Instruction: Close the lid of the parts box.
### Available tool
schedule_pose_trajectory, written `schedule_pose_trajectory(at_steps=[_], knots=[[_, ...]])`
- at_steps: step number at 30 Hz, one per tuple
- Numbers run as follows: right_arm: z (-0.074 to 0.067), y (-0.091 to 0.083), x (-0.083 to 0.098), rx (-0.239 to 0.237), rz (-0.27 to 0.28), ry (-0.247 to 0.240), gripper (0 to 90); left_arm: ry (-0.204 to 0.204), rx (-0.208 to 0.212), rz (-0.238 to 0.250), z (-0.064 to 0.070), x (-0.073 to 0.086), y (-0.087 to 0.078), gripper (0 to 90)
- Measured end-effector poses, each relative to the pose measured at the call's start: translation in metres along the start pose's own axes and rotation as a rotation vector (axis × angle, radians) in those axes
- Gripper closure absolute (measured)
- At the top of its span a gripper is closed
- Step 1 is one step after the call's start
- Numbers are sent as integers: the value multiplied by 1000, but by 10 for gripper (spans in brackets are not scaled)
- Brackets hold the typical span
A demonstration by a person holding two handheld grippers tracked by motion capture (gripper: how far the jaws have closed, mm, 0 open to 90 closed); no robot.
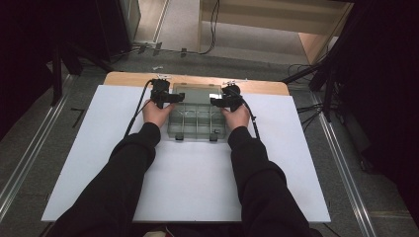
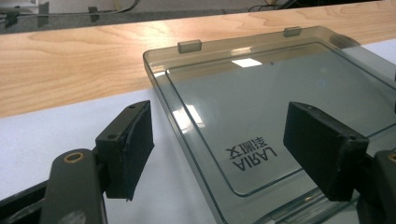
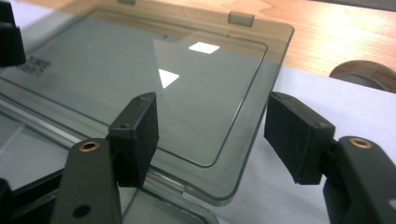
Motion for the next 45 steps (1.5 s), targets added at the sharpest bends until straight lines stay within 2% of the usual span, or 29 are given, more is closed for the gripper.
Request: schedule_pose_trajectory(at_steps=[6, 11, 13, 17, 19, 22, 23, 26, 36, 45], knots=[[0, 0, 0, -3, -4, -7, 334, 2, -4, -10, 1, 4, 4, 250], [1, 0, 0, -9, -13, 19, 330, -15, 11, -15, 2, 8, 6, 250], [1, 1, 1, -19, -17, 34, 325, -31, 21, -17, 3, 9, 7, 249], [2, 2, 1, -32, -28, 65, 307, -32, 32, -13, 3, 10, 8, 248], [3, 3, 2, -47, -36, 84, 296, -30, 28, -12, 1, 10, 9, 211], [5, 4, 3, -68, -47, 125, 289, -67, 49, -18, 1, 11, 11, 201], [5, 4, 3, -73, -50, 133, 286, -63, 49, -17, 2, 11, 11, 195], [5, 5, 3, -78, -55, 134, 272, -58, 59, -25, 3, 11, 11, 195], [5, 6, 2, -88, -79, 139, 258, -54, 51, -19, 4, 11, 12, 205], [2, 5, 0, -56, -119, 150, 265, -60, 36, -16, 6, 11, 13, 215]])
Point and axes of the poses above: each handheld gripper's, and its own axes: y roughly forward along the jaws, x roughly out of its underside, z roughly to its right, the point moved 7 cm from there along y, roughly forward along the jaws, and after that the axes turned 14 degrees about z, right-handed, at the moved point
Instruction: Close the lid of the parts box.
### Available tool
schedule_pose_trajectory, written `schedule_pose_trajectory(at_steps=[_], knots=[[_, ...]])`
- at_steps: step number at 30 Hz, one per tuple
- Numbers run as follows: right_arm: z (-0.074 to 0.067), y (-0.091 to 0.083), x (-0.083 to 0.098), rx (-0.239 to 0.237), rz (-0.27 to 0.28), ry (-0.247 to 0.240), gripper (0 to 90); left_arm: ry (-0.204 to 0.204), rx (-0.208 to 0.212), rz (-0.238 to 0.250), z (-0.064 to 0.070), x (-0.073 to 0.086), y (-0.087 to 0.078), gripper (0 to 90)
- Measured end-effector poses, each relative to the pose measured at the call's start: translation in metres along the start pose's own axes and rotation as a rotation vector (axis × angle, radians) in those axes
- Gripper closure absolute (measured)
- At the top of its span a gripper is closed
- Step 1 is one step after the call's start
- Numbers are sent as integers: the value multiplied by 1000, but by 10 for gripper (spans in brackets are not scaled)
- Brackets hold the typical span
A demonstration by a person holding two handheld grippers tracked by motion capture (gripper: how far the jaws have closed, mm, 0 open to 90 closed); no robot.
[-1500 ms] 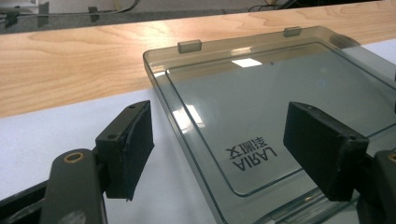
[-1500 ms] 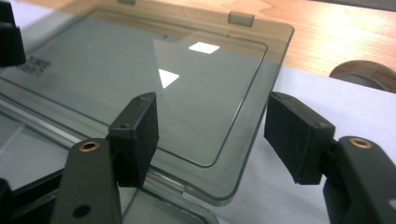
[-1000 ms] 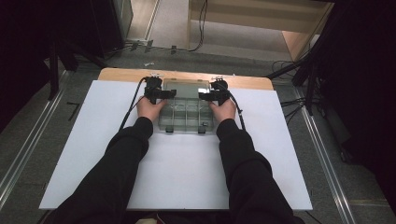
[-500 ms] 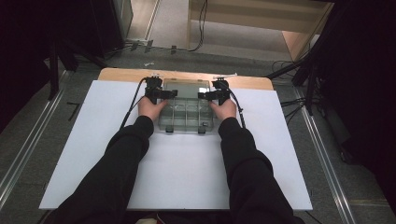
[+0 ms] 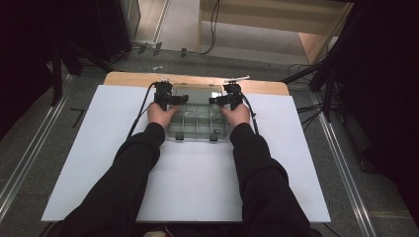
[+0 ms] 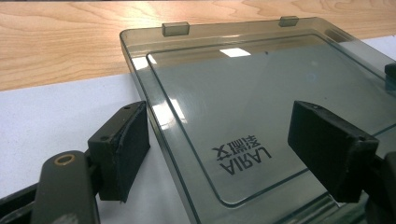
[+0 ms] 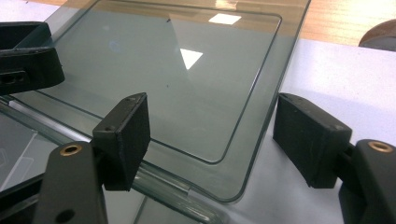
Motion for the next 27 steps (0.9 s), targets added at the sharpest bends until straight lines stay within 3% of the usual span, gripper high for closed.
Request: schedule_pose_trajectory(at_steps=[12, 24, 27], knots=[[-1, -1, 0, 7, -50, 50, 274, -2, -9, 5, -1, 0, 0, 233], [0, -3, 0, -18, -60, 77, 285, -8, -2, 5, -1, 0, 0, 231], [2, -5, 0, -43, -63, 92, 290, -7, -2, 5, -1, 0, 0, 232]])
Point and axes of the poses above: each handheld gripper's, and its own axes: y roughly forward along the jaws, x roughly out of its underside, z roughly to its right, the point moved 7 cm from there along y, roughly forward along the jaws, and after that the axes turned 14 degrees about z, right-handed, at the moved point
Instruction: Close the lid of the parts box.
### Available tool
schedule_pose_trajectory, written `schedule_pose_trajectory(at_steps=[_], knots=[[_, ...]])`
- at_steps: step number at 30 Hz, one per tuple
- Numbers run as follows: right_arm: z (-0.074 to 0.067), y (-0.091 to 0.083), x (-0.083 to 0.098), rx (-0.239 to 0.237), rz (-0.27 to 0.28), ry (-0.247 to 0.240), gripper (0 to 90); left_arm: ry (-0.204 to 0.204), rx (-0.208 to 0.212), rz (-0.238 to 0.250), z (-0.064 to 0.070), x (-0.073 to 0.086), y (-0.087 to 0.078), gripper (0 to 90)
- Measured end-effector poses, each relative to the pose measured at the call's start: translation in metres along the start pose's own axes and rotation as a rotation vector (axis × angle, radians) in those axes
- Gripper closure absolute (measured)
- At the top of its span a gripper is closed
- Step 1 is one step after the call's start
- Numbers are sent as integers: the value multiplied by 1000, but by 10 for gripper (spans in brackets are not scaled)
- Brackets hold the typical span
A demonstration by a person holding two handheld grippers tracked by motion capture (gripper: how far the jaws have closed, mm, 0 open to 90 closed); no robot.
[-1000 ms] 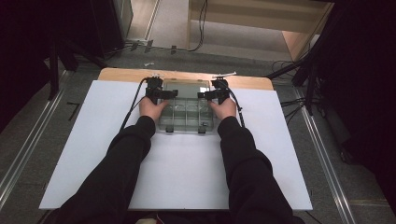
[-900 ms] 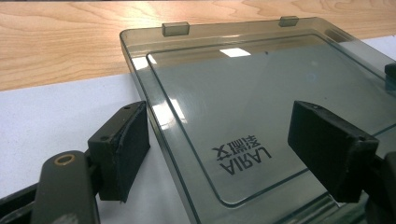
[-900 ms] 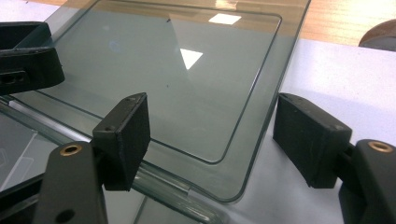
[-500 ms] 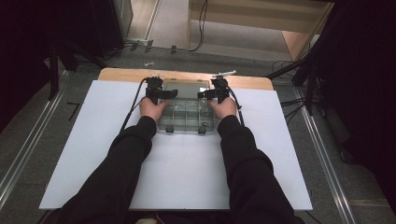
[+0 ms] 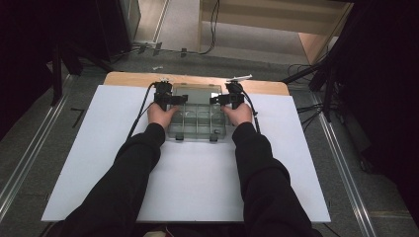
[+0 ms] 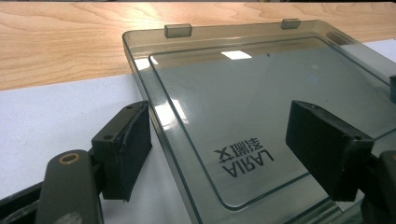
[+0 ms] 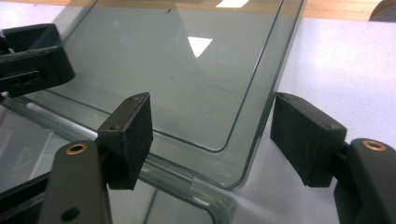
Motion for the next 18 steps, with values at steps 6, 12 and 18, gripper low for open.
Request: schedule_pose_trajectory(at_steps=[6, 12, 18], knots=[[0, 0, 0, -8, 3, 6, 297, 0, 0, 0, 0, 0, 0, 231], [-1, 1, 0, 5, 6, 1, 315, -4, 6, 0, 0, 0, 0, 229], [0, 0, 1, 9, 9, -12, 336, -5, 24, -16, -2, -1, -1, 228]])
Point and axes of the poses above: each handheld gripper's, and its own axes: y roughly forward along the jaws, x roughly out of its underside, z roughly to its right, the point moved 7 cm from there along y, roughly forward along the jaws, and after that the axes turned 14 degrees about z, right-handed, at the moved point
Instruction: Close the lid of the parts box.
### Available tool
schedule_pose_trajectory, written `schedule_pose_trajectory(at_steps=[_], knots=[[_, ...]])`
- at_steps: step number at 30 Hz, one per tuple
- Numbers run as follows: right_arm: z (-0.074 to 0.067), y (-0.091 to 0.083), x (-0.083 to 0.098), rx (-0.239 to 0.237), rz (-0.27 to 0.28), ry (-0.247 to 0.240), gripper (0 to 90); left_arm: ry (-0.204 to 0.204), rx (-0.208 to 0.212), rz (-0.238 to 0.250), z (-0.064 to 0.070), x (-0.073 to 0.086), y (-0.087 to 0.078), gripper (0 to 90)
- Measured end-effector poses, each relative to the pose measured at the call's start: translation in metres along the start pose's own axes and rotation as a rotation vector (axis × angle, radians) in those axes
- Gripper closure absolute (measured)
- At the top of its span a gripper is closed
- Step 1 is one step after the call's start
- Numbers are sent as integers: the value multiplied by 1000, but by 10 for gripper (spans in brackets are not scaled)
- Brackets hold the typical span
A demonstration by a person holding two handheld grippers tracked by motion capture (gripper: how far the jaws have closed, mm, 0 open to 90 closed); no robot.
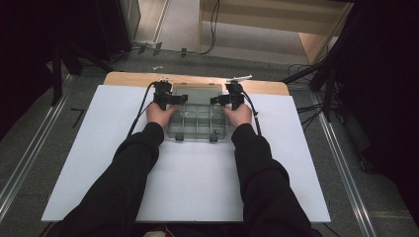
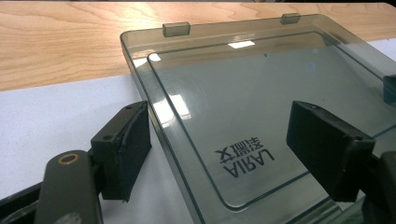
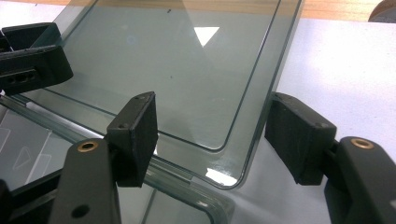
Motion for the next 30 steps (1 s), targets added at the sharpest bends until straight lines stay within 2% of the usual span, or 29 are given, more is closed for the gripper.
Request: schedule_pose_trajectory(at_steps=[7, 14, 15, 16, 23, 28, 30], knots=[[0, 0, 1, 2, 34, -18, 337, -36, -5, -43, 1, -2, -1, 227], [-3, -2, 1, 25, 60, -51, 337, -60, 2, -56, 0, -4, -2, 242], [-3, -2, 1, 28, 60, -51, 336, -107, 30, -62, 0, -5, -3, 268], [-3, -2, 1, 30, 71, -62, 337, -120, 32, -70, 0, -5, -4, 301], [-7, -4, -2, 65, 85, -120, 335, -43, 19, -29, 2, -10, -6, 314], [-7, -6, -4, 73, 84, -155, 356, -36, 15, -5, 1, -14, -9, 371], [-6, -8, -5, 69, 87, -154, 381, -26, 16, 5, 0, -16, -10, 394]])
Point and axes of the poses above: each handheld gripper's, and its own axes: y roughly forward along the jaws, x roughly out of its underside, z roughly to its right, the point moved 7 cm from there along y, roughly forward along the jaws, and after that the axes turned 14 degrees about z, right-handed, at the moved point
